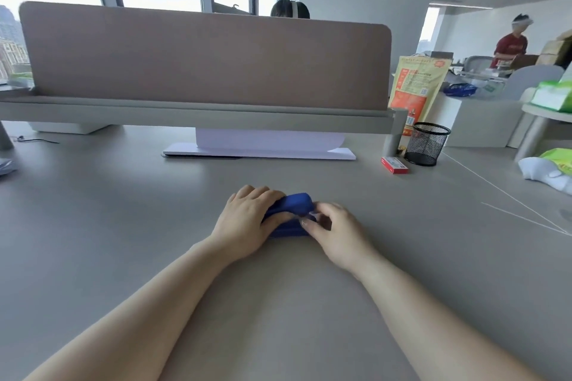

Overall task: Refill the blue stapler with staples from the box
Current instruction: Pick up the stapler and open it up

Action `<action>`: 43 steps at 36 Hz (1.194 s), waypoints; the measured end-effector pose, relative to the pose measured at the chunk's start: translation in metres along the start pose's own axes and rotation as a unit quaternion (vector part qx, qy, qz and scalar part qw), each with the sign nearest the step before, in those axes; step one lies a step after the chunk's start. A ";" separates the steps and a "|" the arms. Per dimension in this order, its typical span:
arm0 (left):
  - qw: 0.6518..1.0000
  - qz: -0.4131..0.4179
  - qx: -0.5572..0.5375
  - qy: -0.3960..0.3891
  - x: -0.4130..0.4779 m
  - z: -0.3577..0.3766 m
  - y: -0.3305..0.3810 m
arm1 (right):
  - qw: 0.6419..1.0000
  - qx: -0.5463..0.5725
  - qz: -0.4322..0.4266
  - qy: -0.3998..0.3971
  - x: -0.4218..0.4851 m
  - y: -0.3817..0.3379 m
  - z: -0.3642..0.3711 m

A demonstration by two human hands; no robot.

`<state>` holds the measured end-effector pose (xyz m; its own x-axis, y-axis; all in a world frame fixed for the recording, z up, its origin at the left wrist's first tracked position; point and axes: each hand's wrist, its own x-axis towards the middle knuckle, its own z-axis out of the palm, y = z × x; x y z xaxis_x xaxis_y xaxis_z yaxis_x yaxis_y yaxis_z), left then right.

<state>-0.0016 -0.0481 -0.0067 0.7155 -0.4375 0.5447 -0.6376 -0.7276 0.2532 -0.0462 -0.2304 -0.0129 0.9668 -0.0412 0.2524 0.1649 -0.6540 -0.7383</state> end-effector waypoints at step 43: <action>0.950 -0.277 -0.135 0.060 -0.013 -0.028 -0.063 | 0.998 0.014 0.042 0.046 0.011 0.024 -0.017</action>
<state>0.0214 0.0185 -0.0073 0.9348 0.0480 0.3520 -0.2349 -0.6598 0.7138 -0.0345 -0.2595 -0.0174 0.9554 -0.1658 0.2446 0.0903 -0.6243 -0.7759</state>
